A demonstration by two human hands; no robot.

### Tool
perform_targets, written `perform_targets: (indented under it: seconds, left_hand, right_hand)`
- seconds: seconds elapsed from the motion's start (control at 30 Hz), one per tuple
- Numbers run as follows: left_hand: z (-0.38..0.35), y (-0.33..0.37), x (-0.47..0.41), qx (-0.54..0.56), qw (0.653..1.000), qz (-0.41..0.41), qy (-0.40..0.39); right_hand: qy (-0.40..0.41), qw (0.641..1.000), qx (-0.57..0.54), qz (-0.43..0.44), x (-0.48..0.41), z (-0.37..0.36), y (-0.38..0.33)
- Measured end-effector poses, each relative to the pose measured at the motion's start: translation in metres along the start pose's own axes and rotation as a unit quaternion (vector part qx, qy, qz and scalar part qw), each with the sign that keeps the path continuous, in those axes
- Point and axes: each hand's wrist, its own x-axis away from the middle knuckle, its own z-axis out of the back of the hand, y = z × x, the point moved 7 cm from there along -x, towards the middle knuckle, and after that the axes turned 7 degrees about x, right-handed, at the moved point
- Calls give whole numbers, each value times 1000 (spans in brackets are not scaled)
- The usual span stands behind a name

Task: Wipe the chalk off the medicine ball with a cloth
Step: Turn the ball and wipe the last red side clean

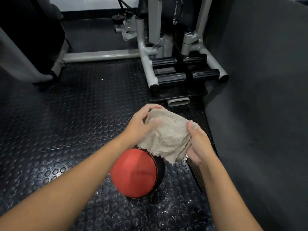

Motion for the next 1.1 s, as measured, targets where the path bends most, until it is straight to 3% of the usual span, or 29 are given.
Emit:
perform_targets:
  seconds: [0.13, 0.23, 0.33, 0.4, 0.57, 0.73, 0.8, 0.87, 0.93, 1.0, 1.1]
  left_hand:
    - [-8, 4, 2, -184, 982, -7, -33]
    - [-22, 14, 0, -426, 903, -39, -28]
    - [-34, 16, -4, -511, 857, -44, -40]
    - [-41, 18, -5, -498, 865, -41, -47]
    - [-63, 28, 5, -315, 943, -54, -93]
    - [-80, 29, 18, -175, 967, -94, -158]
    - [-80, 26, 15, -108, 977, -65, -172]
    - [-71, 25, 5, -61, 988, -42, -136]
    - [-57, 27, -9, -122, 989, -63, -57]
    - [-48, 20, -23, -189, 982, -13, -27]
    - [-57, -3, -37, -151, 970, 163, -101]
  right_hand:
    - [-51, 997, -43, -49, 3, -2, -1]
    - [-86, 993, -54, -61, 7, -6, -4]
    - [-112, 989, -71, -58, 13, -8, -9]
    - [-118, 988, -84, -49, 14, -7, -11]
    - [-89, 992, -84, -9, 9, -1, -13]
    - [-95, 993, -77, -1, 8, 1, -9]
    - [-112, 992, -51, 1, 7, 4, -6]
    - [-127, 992, 3, 0, 6, 9, -2]
    - [-128, 991, 47, -2, 6, 14, 1]
    - [-135, 989, 62, -2, 6, 18, 1]
    - [-162, 984, 75, -12, 7, 24, 0]
